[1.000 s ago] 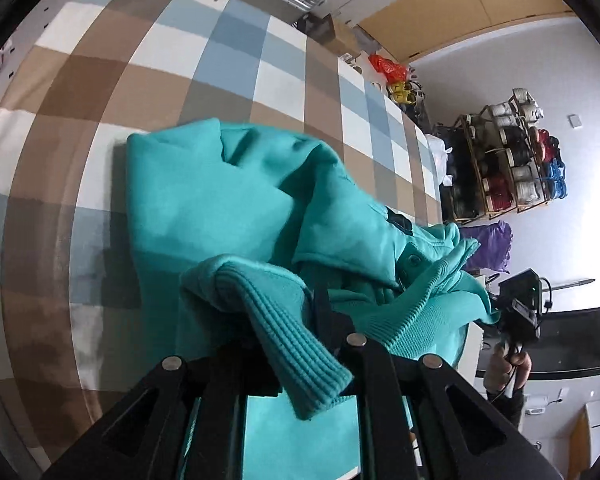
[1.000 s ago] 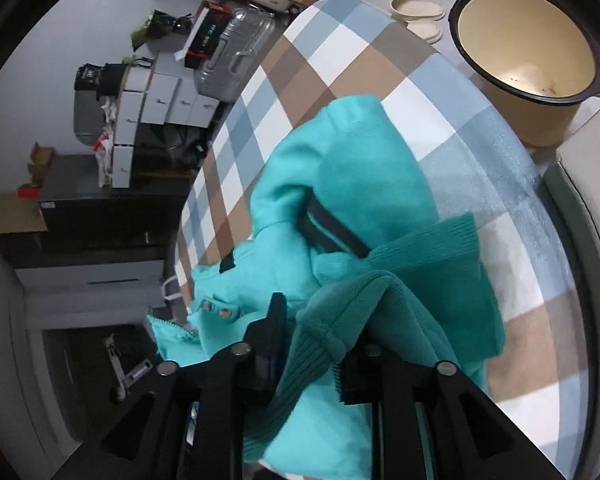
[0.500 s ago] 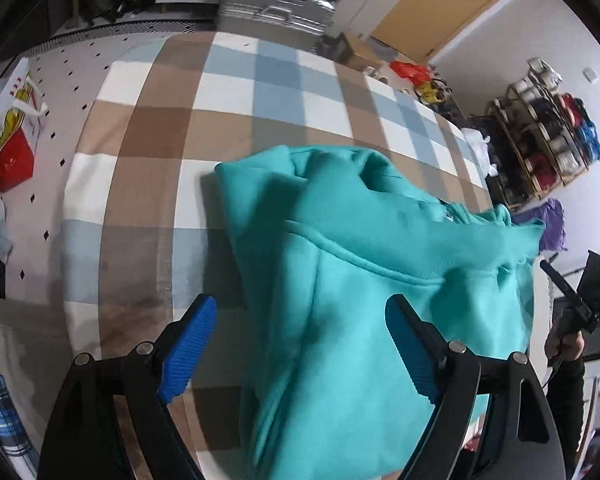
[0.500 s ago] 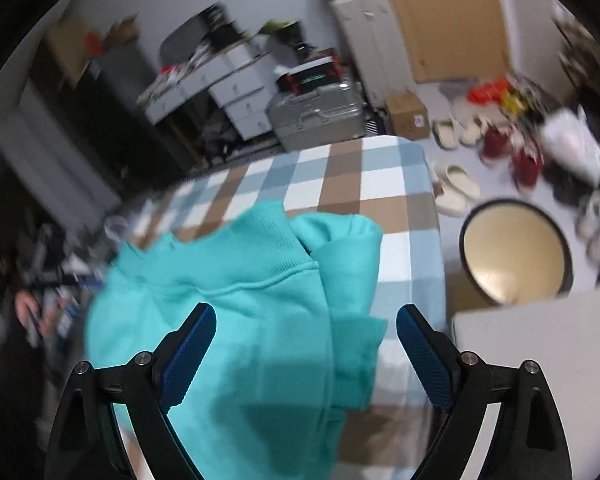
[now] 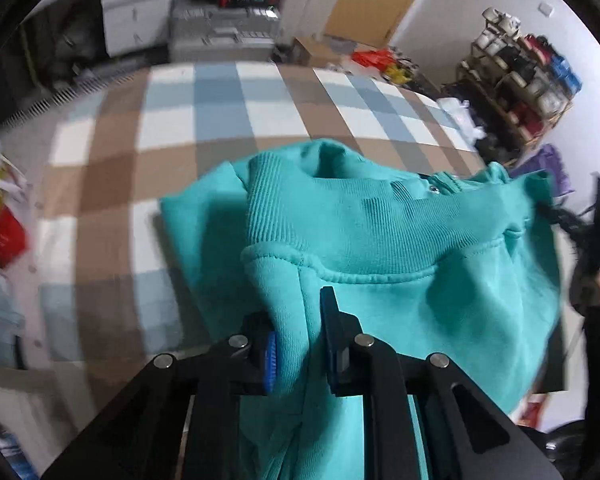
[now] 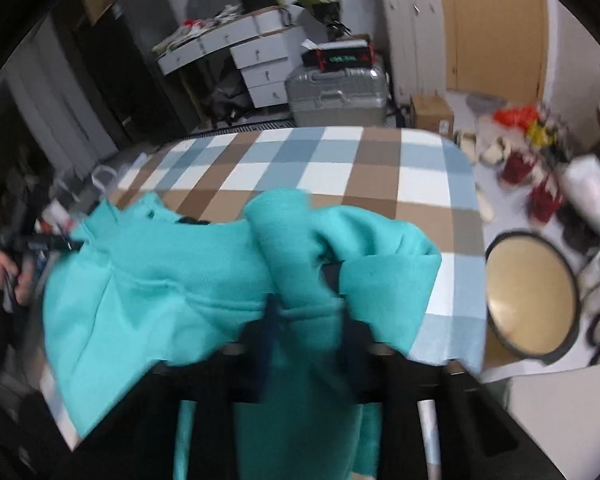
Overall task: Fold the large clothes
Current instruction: 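Lay the held hem onto the hoodie body and open both tools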
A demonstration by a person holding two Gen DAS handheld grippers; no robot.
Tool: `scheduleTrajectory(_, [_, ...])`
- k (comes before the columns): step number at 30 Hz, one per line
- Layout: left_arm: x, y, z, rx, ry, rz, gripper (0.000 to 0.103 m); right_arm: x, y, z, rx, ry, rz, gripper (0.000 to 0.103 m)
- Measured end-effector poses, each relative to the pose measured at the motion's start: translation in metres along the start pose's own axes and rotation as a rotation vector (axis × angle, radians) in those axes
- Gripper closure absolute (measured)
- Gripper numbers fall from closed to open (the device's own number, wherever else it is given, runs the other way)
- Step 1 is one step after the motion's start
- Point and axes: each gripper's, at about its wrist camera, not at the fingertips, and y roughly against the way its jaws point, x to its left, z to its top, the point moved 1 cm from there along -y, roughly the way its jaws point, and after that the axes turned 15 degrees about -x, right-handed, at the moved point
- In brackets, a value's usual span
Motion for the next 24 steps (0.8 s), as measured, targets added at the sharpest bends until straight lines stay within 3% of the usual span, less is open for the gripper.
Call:
scheduleTrajectory(4, [-0.015,0.031,0.013,-0.154,-0.103,0.049,0.092,0.007,0.032,0.013,-0.119,-0.017,-0.027,0.093])
scheduleTrajectory(6, [-0.011,0.043,0.027,-0.203,-0.075,0.055,0.092,0.009,0.038,0.022,-0.163,-0.01,-0.059,0.093])
scheduleTrajectory(8, [0.002,0.045,0.041,-0.222,-0.001,0.054,0.092,0.004,0.037,0.032,-0.19,-0.027,-0.103,0.093])
scheduleTrajectory(11, [0.018,0.025,0.049,-0.208,0.026,0.092,0.092,-0.012,0.025,0.042,-0.206,-0.095,-0.138,0.093])
scheduleTrajectory(13, [0.034,-0.005,0.044,-0.144,0.07,0.121,0.092,-0.025,0.005,0.041,-0.175,-0.131,-0.162,0.093])
scheduleTrajectory(18, [0.06,-0.059,0.011,-0.07,0.215,0.098,0.091,-0.05,-0.074,0.004,0.071,-0.196,-0.215,0.091])
scheduleTrajectory(21, [0.064,-0.053,0.009,-0.09,0.261,0.093,0.087,-0.05,-0.087,-0.003,0.102,-0.154,-0.23,0.088])
scheduleTrajectory(23, [0.06,-0.043,0.013,-0.075,0.239,0.13,0.083,-0.053,-0.087,-0.002,0.14,-0.165,-0.217,0.088])
scheduleTrajectory(24, [0.059,-0.031,0.016,-0.079,0.248,0.153,0.083,-0.055,-0.082,0.002,0.152,-0.164,-0.225,0.081])
